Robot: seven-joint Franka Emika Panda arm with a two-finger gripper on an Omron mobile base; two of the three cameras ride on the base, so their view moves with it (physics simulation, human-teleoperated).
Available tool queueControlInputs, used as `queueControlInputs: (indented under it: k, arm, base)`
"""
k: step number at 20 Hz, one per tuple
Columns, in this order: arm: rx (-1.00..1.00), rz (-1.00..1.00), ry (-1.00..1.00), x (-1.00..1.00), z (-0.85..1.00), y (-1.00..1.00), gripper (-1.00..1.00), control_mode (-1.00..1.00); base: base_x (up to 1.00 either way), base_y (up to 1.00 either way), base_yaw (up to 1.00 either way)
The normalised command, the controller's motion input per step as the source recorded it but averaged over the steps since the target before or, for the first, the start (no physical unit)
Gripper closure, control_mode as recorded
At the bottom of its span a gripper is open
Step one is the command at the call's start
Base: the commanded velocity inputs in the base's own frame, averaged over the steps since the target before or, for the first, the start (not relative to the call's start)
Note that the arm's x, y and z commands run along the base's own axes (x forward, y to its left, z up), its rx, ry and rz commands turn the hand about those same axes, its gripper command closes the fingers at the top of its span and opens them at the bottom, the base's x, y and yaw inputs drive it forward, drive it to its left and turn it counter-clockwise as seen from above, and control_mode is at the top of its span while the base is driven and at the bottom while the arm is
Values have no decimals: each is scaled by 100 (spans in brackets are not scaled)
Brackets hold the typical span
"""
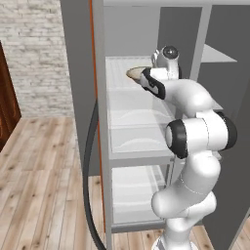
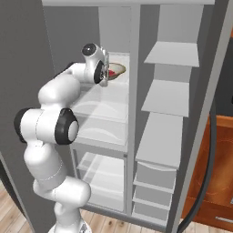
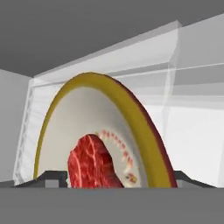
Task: Place one of the steaks on the plate and the other in the bowl. Then place the bowl in the fridge.
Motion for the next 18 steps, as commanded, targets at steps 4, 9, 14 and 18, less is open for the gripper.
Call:
queueControlInputs:
  k: [4,9,14,18]
  arm:
    - [0,-5,19,63,10,0,-100,-100]
    - [0,-4,16,-2,16,0,-100,-100]
    - [0,0,6,-49,12,-7,-100,-100]
    - [0,0,-4,-84,0,-19,-100,-100]
  base:
    - [0,0,0]
    - [0,0,0]
    - [0,0,0]
    - [0,0,0]
